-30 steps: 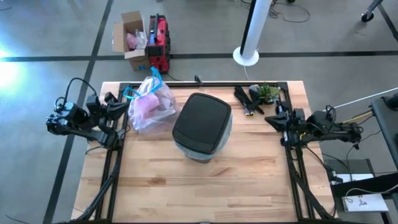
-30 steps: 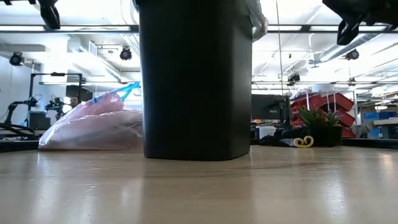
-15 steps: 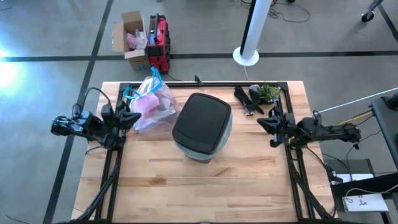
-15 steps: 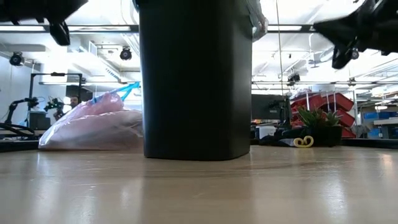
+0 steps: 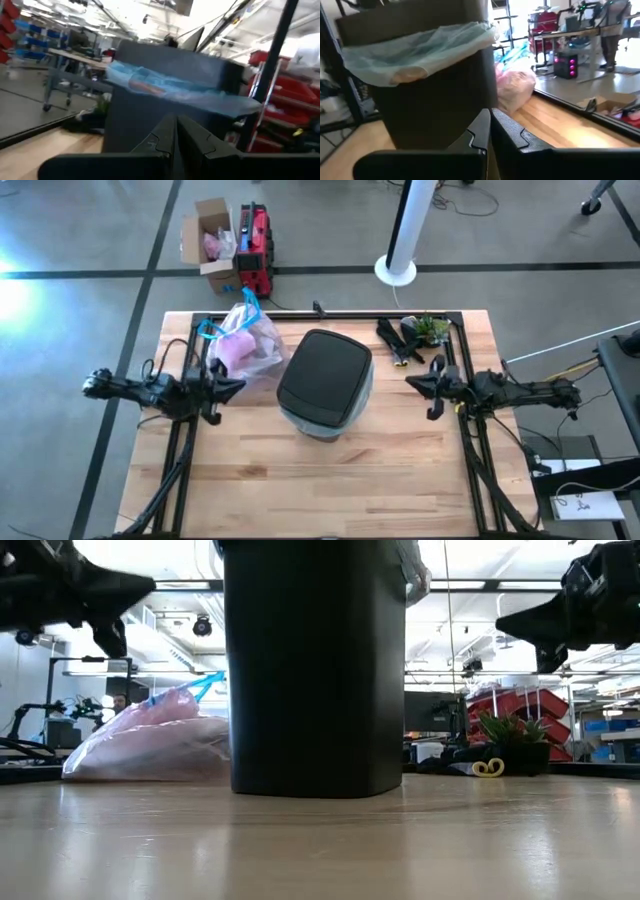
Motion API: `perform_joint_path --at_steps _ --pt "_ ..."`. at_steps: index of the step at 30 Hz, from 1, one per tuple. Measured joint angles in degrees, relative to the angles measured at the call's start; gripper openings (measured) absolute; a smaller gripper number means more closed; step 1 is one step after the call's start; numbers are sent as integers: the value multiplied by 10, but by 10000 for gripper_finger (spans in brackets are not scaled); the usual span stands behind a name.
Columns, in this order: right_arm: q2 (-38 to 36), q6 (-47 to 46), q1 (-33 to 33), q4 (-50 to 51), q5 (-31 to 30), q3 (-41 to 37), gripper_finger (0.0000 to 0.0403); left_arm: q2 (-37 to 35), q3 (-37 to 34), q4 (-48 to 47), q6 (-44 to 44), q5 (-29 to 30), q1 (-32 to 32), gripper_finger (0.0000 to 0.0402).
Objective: Place trash/remove bag and relplace
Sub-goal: Return to Home Position
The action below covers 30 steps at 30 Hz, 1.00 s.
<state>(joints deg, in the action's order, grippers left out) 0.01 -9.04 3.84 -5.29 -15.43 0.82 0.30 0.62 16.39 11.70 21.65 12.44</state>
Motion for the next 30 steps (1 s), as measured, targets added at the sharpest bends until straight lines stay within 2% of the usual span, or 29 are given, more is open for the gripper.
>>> perform_joint_path --at_steps 4,9,11,17,23,30 --pt "1 -2 0 10 38 0 0 -2 0 5 -6 -9 -46 4" --pt "0 3 0 5 64 0 0 -3 0 5 8 -126 -123 4" --pt "0 15 0 5 65 0 0 -3 0 5 9 -154 -143 4" --pt "0 28 0 6 87 -1 0 0 0 -20 -2 -150 -149 4" --pt "0 59 0 8 166 -1 0 2 0 -68 -7 -147 -149 4" --pt "0 90 0 6 174 -1 0 2 1 -75 -7 -146 -149 4"
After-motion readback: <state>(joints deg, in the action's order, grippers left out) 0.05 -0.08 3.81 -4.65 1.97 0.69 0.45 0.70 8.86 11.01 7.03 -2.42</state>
